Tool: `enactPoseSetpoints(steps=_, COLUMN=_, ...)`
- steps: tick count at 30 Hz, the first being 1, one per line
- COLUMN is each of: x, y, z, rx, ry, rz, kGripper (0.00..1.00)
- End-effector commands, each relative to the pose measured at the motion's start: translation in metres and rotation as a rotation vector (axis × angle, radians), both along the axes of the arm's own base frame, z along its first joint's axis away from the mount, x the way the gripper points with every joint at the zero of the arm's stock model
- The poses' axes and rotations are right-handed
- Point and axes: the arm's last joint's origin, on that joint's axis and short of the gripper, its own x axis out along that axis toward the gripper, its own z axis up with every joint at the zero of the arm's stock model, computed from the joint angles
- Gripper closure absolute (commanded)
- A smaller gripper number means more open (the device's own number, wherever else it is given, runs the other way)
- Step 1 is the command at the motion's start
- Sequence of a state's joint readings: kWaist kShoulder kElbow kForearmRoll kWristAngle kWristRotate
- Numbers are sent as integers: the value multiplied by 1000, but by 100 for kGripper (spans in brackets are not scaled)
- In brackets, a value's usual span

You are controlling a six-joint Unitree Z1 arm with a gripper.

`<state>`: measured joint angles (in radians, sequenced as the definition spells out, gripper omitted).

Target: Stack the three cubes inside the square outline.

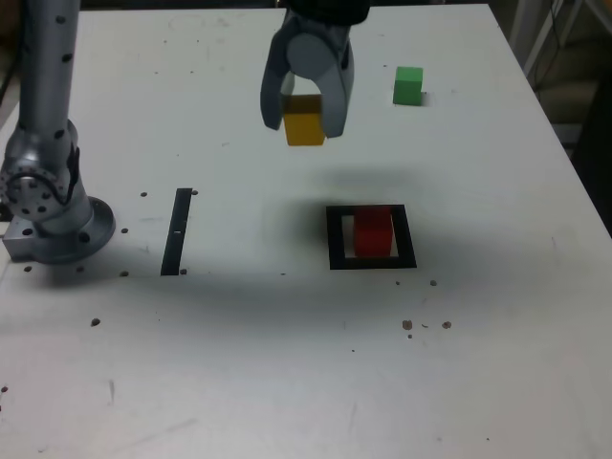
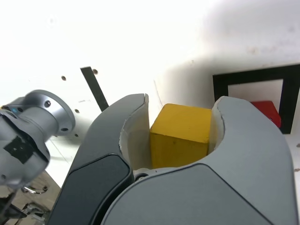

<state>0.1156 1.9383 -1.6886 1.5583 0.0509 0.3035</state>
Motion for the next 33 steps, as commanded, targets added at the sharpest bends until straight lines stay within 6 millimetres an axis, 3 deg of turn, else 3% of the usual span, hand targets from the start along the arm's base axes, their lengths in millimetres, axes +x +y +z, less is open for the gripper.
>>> enactPoseSetpoints(steps=1, x=5, y=-6, z=-2, rx=2, ry=8, rz=-4, kGripper=63)
enactPoseSetpoints(steps=20, x=42, y=-54, z=-20, rx=3, ry=10, rz=33, kGripper=63)
enactPoseSetpoints(steps=33, x=60, y=-63, z=-32, rx=-8, ry=32, rz=68, kGripper=63)
